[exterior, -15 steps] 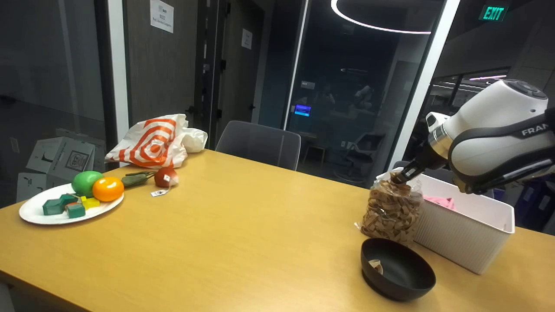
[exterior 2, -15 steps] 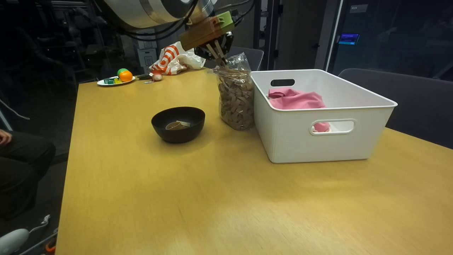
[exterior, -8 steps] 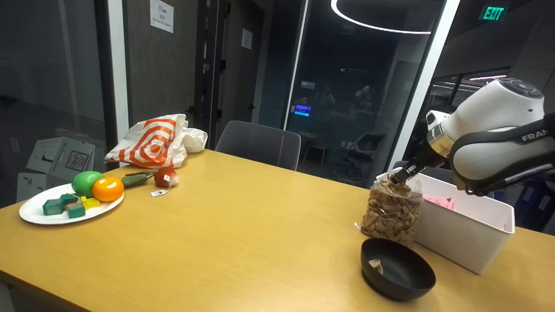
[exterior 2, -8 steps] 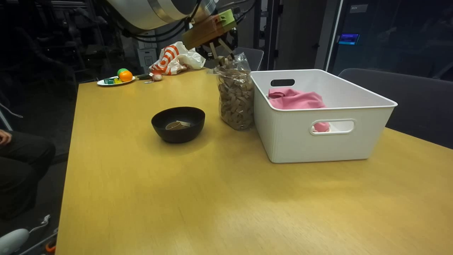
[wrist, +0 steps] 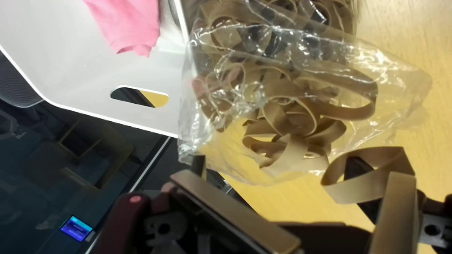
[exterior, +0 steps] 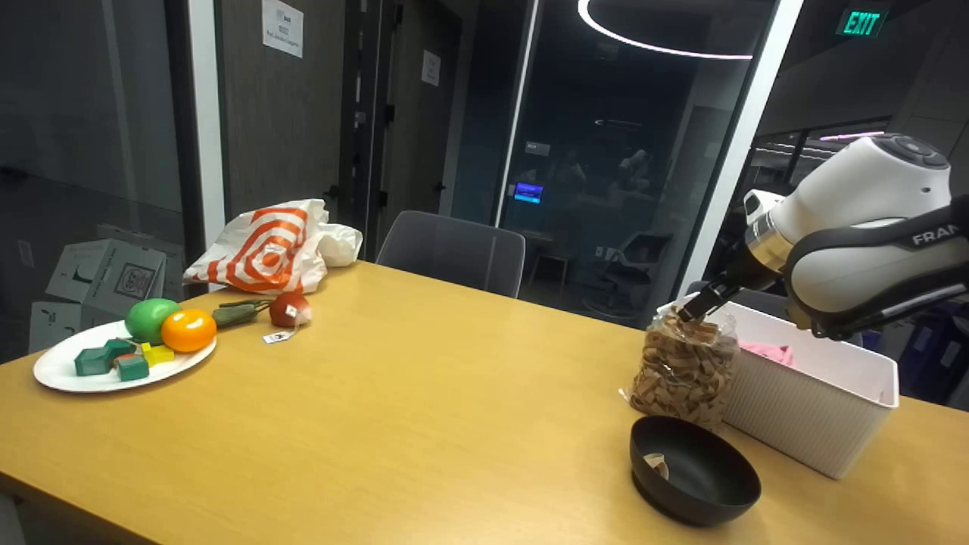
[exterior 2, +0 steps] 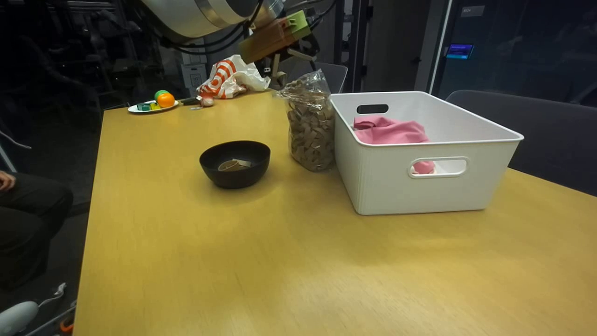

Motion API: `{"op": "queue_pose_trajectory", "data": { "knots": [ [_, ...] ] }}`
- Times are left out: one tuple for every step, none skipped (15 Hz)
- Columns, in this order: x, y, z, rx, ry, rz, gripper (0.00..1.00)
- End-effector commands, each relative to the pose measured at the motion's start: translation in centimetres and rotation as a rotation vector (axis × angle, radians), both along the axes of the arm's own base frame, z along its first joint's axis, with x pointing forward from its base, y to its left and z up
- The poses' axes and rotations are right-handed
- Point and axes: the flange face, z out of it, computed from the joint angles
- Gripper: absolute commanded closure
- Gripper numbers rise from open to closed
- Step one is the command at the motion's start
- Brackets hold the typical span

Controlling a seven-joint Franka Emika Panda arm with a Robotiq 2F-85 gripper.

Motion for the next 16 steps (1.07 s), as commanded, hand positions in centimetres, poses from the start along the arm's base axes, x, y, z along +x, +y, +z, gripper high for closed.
{"op": "queue_pose_trajectory", "data": {
  "knots": [
    [0.1,-0.2,1.7,-0.013,-0.056,-0.003,0.00],
    [0.2,-0.4,1.9,-0.023,-0.075,-0.001,0.00],
    [0.4,-0.7,2.0,-0.029,-0.093,-0.006,0.00],
    [0.6,-1.0,2.0,-0.040,-0.103,-0.010,0.00],
    [0.8,-1.4,2.0,-0.053,-0.114,-0.019,0.00],
    [1.0,-1.9,2.0,-0.070,-0.132,-0.029,0.00],
    [1.1,-2.2,1.8,-0.082,-0.133,-0.037,0.00],
    [1.1,-2.4,1.9,-0.091,-0.139,-0.046,0.11],
    [1.1,-2.5,1.9,-0.095,-0.145,-0.052,0.25],
    [1.0,-2.5,2.0,-0.090,-0.151,-0.064,0.34],
    [0.8,-2.4,2.0,-0.087,-0.154,-0.068,0.10],
    [0.7,-2.2,2.0,-0.080,-0.157,-0.073,0.09],
    [0.7,-2.2,2.1,-0.077,-0.161,-0.078,0.05],
    [0.7,-2.1,2.1,-0.075,-0.164,-0.080,0.00],
    [0.7,-2.0,2.0,-0.074,-0.166,-0.084,0.00],
    [0.7,-1.9,2.0,-0.071,-0.167,-0.089,0.00]
  ]
}}
